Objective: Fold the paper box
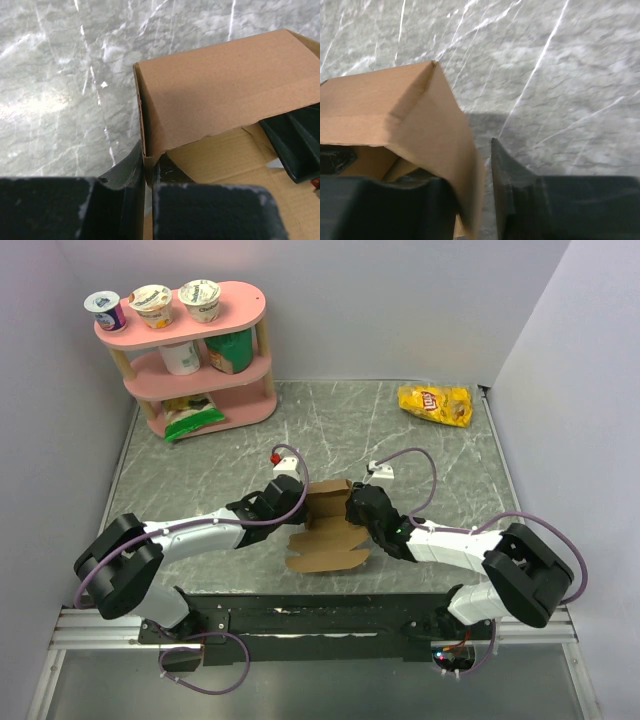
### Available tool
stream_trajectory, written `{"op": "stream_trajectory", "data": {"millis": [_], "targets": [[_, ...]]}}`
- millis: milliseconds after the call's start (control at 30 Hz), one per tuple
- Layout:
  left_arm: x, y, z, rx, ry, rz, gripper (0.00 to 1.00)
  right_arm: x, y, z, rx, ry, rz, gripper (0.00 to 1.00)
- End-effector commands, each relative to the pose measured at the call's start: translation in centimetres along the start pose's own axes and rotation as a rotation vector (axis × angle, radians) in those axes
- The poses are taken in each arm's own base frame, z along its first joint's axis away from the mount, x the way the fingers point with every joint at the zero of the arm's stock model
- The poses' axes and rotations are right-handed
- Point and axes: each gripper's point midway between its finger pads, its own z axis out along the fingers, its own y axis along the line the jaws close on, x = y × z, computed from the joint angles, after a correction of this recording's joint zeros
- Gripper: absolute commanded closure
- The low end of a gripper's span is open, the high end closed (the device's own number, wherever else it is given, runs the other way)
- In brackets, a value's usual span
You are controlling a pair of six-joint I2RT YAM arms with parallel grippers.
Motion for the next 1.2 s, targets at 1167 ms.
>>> {"op": "stream_trajectory", "data": {"millis": [1167], "targets": [[2.8,3.6,1.9,-0.213,0.098,0.089,0.96,-6.7,-0.1,-3.3,0.097,-0.262,-0.155,0.25]]}}
